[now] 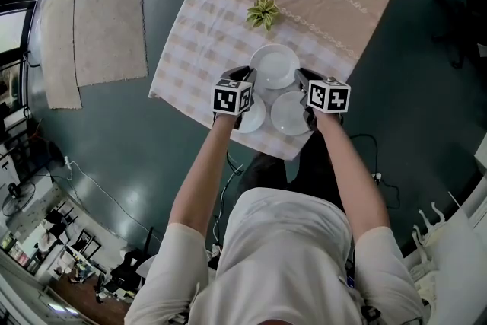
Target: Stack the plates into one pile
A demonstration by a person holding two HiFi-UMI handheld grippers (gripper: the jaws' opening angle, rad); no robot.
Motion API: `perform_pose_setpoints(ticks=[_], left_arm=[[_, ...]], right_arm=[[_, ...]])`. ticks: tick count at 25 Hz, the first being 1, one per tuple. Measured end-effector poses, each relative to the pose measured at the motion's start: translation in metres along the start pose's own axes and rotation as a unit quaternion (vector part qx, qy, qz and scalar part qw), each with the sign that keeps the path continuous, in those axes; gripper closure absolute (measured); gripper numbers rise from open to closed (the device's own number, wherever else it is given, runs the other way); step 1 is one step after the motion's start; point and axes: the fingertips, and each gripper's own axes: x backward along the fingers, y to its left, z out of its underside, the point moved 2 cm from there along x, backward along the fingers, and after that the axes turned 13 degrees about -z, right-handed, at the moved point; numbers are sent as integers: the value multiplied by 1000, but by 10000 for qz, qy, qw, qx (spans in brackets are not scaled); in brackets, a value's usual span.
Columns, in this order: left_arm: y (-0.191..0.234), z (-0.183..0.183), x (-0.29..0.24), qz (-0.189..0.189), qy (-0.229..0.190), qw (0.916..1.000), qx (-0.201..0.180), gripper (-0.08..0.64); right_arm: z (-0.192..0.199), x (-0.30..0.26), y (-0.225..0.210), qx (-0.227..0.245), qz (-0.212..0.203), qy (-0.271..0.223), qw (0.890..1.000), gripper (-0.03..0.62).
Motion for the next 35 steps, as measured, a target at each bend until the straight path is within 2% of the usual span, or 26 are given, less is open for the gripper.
perform_pose_setpoints(ticks=[14, 21, 35], left_arm=[[-19, -9, 32, -23, -304, 9992, 257, 506], [-34, -3, 46, -16, -336, 9988, 344, 508], [-63, 35, 58, -56, -170, 9985, 515, 511]], right_arm=[[-8, 31, 18, 248, -65, 16, 9997, 534], [-1, 49, 23, 389, -71, 216, 9990, 534], [35, 74, 21, 586, -82, 699, 9958, 534]])
